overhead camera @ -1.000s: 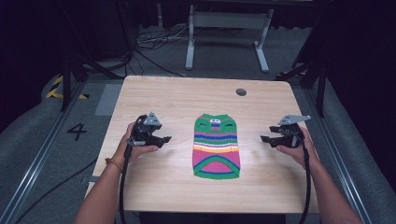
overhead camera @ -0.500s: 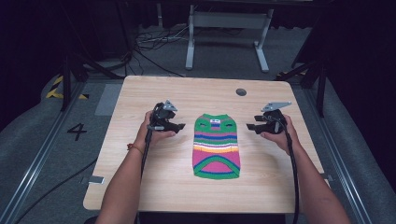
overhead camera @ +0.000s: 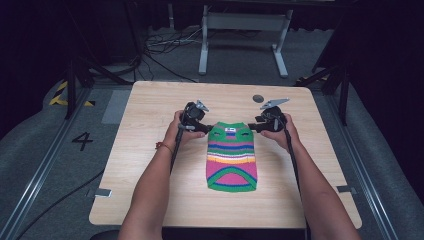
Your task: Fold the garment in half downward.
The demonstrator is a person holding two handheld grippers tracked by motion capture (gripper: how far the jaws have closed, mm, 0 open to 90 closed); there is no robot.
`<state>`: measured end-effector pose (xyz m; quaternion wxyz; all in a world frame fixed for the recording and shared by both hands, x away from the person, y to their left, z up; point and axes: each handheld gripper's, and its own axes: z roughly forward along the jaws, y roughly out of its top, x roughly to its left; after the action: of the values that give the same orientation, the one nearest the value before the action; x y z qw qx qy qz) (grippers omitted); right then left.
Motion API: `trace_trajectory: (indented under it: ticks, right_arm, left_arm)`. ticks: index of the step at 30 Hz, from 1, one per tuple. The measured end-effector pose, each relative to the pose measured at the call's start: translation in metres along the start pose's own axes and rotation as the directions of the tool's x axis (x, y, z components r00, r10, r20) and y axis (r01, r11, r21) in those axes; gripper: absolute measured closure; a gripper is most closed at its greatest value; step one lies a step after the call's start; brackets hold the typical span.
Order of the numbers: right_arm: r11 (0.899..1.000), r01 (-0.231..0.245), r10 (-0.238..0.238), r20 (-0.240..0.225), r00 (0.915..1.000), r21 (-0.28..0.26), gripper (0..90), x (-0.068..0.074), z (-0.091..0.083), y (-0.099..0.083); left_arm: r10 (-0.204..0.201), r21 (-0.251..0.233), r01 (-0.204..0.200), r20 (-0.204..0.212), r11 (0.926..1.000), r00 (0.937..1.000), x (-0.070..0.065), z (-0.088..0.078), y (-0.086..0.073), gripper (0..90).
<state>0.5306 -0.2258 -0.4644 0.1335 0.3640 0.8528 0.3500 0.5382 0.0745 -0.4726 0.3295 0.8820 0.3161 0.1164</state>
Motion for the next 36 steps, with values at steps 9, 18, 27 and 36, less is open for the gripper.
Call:
trace_trajectory:
  ticks: [9,18,27,36]
  right_arm:
    - [0.999,-0.013,0.013,0.003,0.9999,0.038,52.7,0.006,0.031,0.003]
    - [0.997,-0.072,0.071,0.005,0.9974,0.037,50.6,-0.002,0.044,-0.004]
    - [0.996,-0.071,0.073,-0.054,0.9958,0.048,75.7,0.001,0.044,-0.004]
    - [0.999,-0.038,0.038,-0.042,0.9984,0.014,83.4,0.006,0.033,0.004]
  left_arm:
    - [-0.046,0.012,0.046,0.003,0.9989,0.9989,-0.005,0.025,0.012,43.1]
    - [-0.101,0.023,0.100,0.021,0.9947,0.9947,-0.004,0.042,0.008,45.1]
    - [-0.066,0.011,0.066,0.080,0.9978,0.9946,-0.009,0.042,0.008,71.9]
    - [0.010,0.001,-0.010,0.013,0.9999,0.9999,-0.016,0.032,0.022,82.1]
